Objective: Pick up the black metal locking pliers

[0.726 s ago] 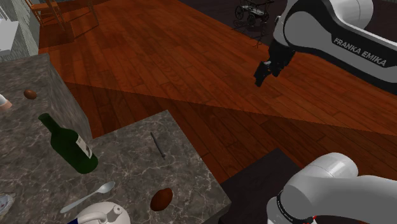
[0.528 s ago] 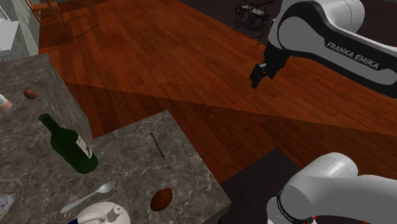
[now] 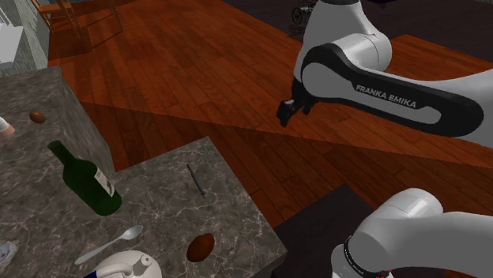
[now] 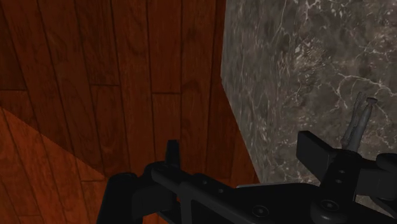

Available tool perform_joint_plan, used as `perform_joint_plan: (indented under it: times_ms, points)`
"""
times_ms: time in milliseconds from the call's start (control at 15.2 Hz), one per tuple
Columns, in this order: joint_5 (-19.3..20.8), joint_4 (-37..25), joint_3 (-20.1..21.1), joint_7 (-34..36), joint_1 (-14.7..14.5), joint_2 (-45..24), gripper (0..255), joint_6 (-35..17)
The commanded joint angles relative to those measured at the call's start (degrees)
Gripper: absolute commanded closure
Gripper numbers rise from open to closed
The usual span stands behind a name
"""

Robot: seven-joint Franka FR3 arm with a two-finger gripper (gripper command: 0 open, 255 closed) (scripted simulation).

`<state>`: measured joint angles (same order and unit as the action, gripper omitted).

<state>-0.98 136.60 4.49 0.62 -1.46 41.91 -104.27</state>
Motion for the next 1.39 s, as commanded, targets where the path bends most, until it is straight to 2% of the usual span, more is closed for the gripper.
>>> perform_joint_plan:
  times_ms: [0, 396, 726, 1056, 1320]
  points:
    - [-0.9, 1.1, 1.9, 2.2, -0.6, -1.8, 0, -3.0]
    - [-2.8, 1.8, 8.0, 9.0, -2.0, -9.2, 0, -11.2]
    - [-2.8, 0.3, 13.1, 15.0, -2.5, -17.2, 0, -17.7]
    - [-0.4, -3.1, 18.1, 21.9, -2.3, -26.6, 0, -23.5]
    - [3.8, -7.2, 21.6, 28.5, -2.3, -35.1, 0, -27.0]
